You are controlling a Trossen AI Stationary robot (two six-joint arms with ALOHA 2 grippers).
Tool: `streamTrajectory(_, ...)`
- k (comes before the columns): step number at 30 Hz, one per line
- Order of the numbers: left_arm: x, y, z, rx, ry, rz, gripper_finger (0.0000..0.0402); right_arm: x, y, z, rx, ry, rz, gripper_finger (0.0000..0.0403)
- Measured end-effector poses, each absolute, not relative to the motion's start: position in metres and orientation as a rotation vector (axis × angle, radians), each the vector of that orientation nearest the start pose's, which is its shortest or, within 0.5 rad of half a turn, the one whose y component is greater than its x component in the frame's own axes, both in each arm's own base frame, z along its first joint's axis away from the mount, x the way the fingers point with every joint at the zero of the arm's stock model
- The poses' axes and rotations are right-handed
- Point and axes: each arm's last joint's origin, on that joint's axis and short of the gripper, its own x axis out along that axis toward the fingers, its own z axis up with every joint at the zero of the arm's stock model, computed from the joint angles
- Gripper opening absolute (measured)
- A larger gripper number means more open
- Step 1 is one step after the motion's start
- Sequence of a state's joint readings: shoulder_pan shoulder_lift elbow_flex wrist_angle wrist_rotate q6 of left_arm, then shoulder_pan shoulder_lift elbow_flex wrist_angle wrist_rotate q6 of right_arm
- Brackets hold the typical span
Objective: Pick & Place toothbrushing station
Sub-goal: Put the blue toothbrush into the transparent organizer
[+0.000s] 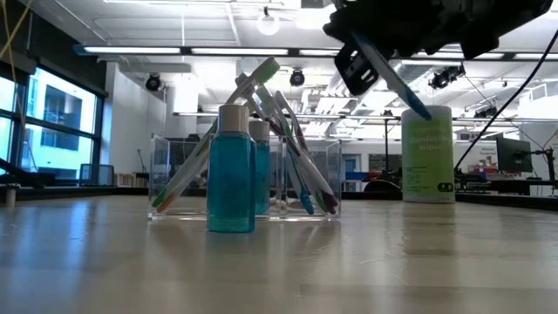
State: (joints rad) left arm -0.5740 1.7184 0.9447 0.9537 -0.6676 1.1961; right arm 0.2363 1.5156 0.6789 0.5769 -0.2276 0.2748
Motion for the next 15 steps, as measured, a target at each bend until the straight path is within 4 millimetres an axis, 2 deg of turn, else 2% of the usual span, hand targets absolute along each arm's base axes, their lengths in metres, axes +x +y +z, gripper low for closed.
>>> streamTrajectory(9, 0.303, -0.173, 0.277, 0.794, -0.062, 0.558, 0.0070, 0.272, 0.079, 0.232, 0.137, 0.289, 0.242, 0.0013)
streamTrajectory(15, 0.299, -0.169, 0.281, 0.789, 0.007, 0.667, 0.0067, 0.257, 0.072, 0.250, 0.077, 0.252, 0.138, 0.0013)
